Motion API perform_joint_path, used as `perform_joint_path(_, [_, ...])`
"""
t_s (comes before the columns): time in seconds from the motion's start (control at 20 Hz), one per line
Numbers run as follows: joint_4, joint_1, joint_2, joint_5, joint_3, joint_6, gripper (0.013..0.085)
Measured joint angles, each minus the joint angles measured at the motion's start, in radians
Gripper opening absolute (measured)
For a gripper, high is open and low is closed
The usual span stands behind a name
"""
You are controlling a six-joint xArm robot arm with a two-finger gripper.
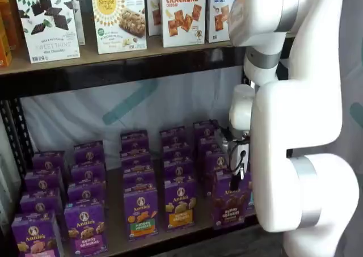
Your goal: Pick up the purple box with a brown patch in the center, on the bottom shelf, the fifth box from the left
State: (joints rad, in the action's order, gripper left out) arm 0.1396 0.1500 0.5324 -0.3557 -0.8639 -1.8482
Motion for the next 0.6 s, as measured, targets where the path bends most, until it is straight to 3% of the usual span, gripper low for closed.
perform_joint_path(0.35, [-0.024,-0.022,-0.150,-0.049,0.145,0.045,0.0290])
perform_joint_path(0.6, [0.018,-0.028,-0.267,-0.089,0.234,0.014,0.0290])
